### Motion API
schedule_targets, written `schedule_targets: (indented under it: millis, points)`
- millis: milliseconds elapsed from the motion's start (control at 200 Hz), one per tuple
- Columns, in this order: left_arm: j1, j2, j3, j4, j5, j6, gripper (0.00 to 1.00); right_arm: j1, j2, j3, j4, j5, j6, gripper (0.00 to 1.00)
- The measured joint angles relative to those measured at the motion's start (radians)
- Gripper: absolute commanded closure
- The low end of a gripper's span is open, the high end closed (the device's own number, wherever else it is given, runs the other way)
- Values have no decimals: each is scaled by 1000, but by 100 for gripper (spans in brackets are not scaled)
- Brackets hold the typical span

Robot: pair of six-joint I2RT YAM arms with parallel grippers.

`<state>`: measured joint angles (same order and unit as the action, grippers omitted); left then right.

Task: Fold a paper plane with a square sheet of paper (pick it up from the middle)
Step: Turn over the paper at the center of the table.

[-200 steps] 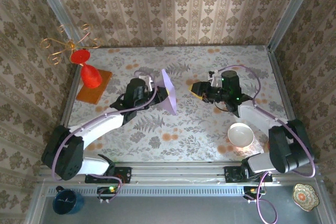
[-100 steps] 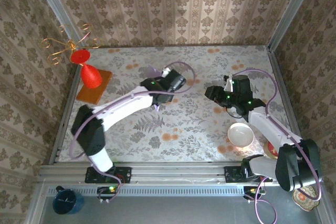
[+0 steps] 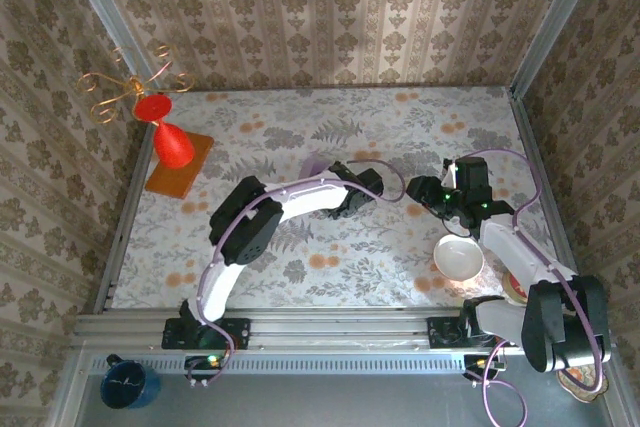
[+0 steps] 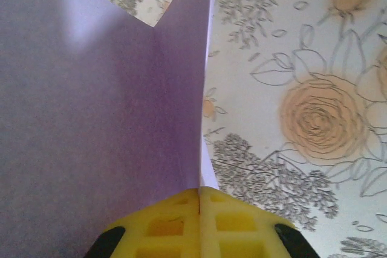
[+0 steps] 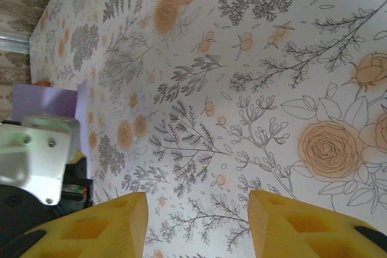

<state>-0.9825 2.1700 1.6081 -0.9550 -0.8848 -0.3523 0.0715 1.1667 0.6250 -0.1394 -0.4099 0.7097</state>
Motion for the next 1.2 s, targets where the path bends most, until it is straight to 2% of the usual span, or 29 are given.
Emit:
schedule_targets:
  millis: [500, 745, 965, 1200]
  points:
    - [-5, 15, 0, 74, 233, -26, 75, -9, 0, -1, 8, -1, 8, 51]
    - [-22, 3, 0, 79, 349, -88, 63, -9, 0, -12, 8, -1, 19, 50]
    - [-96, -117, -34, 132, 510, -166, 52, -13, 0, -12, 9, 0, 27, 50]
    - [-119, -279, -192, 292, 748, -231, 50, -17, 1, -12, 9, 5, 31, 46]
